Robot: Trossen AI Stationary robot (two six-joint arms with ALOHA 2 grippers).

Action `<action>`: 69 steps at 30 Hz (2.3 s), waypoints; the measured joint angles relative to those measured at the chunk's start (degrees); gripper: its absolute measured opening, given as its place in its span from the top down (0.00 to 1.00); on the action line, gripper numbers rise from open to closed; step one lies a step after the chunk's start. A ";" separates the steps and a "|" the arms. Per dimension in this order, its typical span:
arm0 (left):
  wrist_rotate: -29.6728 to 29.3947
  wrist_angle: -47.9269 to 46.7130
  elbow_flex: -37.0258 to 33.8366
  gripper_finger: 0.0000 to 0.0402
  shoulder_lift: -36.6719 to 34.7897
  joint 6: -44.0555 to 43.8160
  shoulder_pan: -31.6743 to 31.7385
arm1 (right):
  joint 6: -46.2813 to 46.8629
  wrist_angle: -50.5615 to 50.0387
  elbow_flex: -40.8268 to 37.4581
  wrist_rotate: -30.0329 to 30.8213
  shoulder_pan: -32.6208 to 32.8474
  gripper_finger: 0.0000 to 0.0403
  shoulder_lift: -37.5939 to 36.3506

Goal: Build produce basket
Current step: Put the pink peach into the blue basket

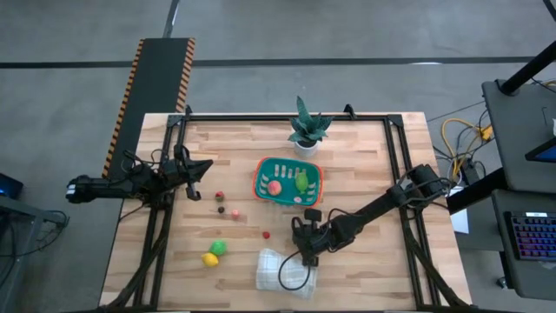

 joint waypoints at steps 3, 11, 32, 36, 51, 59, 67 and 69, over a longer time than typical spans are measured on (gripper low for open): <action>0.00 -0.01 0.00 1.00 0.00 0.00 0.00 | 0.00 0.10 0.00 -0.02 -0.02 0.85 0.00; 0.00 -0.02 0.00 1.00 0.00 0.00 -0.02 | 0.00 0.71 -0.03 1.17 -0.02 0.85 0.07; 0.00 -0.04 -0.01 1.00 0.00 0.00 -0.03 | -10.79 3.49 -0.12 17.49 -0.04 0.85 -13.15; 0.00 -0.02 0.00 1.00 0.00 0.00 -0.02 | -11.85 3.56 -0.14 18.87 -0.01 0.85 -16.56; 0.00 0.04 0.00 1.00 0.00 0.00 0.00 | -26.81 13.62 -1.51 2.60 0.09 0.85 -24.73; -0.02 0.01 -0.02 1.00 0.07 0.00 0.00 | -35.13 23.75 -3.03 -9.41 0.04 0.85 -25.65; -0.02 -0.04 0.00 1.00 0.02 0.00 0.00 | -40.22 26.77 -2.96 -9.96 -0.26 0.85 -29.79; 0.00 -0.07 0.00 1.00 0.02 0.02 0.00 | -41.03 26.63 -2.95 -9.94 -0.26 0.85 -31.11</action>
